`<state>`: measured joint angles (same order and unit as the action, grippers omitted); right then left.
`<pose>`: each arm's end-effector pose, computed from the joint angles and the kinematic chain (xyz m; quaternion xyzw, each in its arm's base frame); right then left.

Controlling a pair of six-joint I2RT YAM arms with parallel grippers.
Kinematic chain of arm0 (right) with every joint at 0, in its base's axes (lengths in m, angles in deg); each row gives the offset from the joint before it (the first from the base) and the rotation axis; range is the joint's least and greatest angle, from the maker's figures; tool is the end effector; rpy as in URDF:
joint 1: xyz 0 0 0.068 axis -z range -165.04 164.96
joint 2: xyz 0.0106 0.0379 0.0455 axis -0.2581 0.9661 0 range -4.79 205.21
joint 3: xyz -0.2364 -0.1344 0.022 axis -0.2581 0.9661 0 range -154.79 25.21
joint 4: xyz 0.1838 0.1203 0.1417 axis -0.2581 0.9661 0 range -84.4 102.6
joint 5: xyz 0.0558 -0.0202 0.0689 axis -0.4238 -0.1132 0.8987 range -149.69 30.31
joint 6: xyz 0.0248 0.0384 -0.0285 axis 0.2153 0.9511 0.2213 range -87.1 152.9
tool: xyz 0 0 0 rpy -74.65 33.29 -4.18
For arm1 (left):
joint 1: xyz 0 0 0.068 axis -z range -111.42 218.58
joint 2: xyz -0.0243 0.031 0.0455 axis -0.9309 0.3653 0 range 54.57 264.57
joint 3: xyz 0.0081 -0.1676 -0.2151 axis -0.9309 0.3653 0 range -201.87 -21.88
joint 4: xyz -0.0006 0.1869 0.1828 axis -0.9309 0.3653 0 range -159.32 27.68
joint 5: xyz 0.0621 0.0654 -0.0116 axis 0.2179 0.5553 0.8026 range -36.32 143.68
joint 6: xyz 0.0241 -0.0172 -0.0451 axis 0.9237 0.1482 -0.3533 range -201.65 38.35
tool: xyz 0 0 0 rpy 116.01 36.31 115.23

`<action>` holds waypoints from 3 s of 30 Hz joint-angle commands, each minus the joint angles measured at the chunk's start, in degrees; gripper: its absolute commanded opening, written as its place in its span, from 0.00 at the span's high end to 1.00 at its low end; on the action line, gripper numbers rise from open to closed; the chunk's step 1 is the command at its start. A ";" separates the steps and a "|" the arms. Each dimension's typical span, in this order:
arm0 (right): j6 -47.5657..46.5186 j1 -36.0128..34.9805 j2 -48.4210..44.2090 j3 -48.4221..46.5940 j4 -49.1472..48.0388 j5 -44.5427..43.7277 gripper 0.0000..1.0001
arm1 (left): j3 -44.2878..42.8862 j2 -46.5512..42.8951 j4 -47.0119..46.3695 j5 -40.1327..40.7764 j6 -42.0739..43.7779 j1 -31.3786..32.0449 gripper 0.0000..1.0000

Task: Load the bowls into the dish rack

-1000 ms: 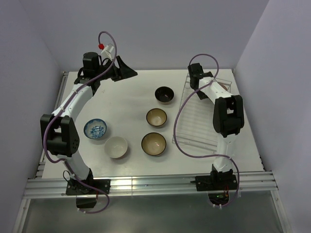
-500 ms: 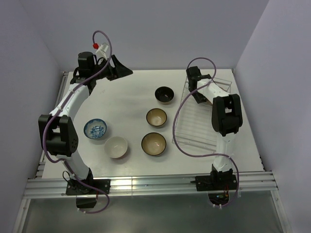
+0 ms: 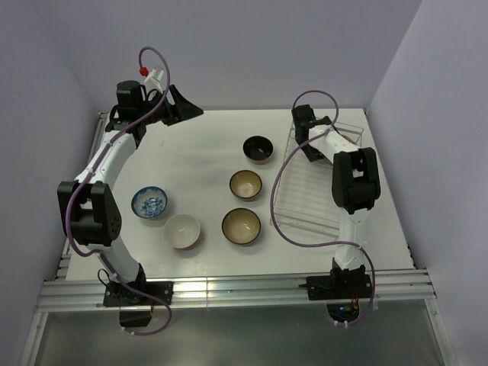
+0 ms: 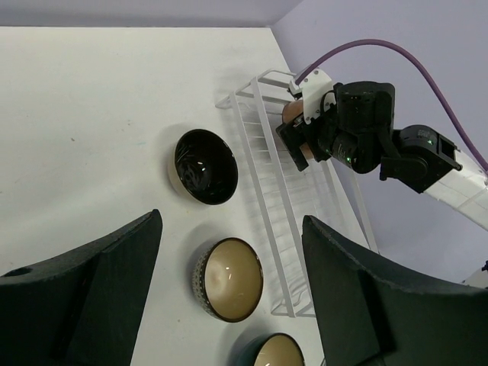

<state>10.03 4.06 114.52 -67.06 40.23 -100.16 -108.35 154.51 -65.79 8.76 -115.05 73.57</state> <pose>0.4391 0.0610 0.1969 -0.1832 0.8951 -0.3574 0.1934 0.4089 -0.0609 0.3459 0.0381 0.7759 -0.4708 0.4182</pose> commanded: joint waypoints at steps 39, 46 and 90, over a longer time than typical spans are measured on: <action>5.56 1.22 -19.89 -5.11 10.44 22.69 0.00 | 18.00 -16.35 15.62 2.82 31.46 2.55 0.19; 7.75 9.91 -29.47 -5.82 19.22 49.14 0.00 | 23.81 -18.38 19.49 10.91 40.26 13.45 0.21; 11.45 18.98 -41.17 4.20 19.16 62.70 0.00 | 19.06 2.80 28.28 21.46 36.75 38.42 0.72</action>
<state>21.94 22.62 75.18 -63.33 61.21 -37.54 -87.50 157.96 -38.42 30.55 -78.38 111.01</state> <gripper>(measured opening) 0.998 0.306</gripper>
